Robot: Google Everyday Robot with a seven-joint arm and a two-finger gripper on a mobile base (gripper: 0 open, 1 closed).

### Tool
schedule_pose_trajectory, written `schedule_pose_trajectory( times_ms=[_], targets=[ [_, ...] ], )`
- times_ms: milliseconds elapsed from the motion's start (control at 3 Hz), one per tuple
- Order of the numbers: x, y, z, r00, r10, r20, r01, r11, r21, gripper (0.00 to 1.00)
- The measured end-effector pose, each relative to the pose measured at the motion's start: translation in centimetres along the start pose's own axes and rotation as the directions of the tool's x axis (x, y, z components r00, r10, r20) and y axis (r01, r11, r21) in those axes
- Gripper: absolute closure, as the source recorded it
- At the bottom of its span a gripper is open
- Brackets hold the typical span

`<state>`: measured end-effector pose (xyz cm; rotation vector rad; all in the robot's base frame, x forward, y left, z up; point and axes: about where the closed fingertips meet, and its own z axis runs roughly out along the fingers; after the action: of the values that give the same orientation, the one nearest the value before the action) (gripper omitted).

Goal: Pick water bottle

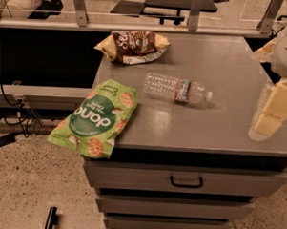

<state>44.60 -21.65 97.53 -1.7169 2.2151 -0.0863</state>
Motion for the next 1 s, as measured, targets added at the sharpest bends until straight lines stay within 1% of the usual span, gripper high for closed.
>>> schedule_pose_trajectory(
  times_ms=[333,667,1000],
  targets=[
    [-1.6,-3.3,2.6,0.997,-0.026,0.069,0.028,0.9994,-0.02,0.0],
    [-3.1,-5.8,5.1,0.988,-0.03,0.15,0.038,0.9977,-0.056,0.0],
    [-4.8,-7.9,8.6,0.971,0.01,0.238,0.02,0.9921,-0.124,0.0]
  ],
)
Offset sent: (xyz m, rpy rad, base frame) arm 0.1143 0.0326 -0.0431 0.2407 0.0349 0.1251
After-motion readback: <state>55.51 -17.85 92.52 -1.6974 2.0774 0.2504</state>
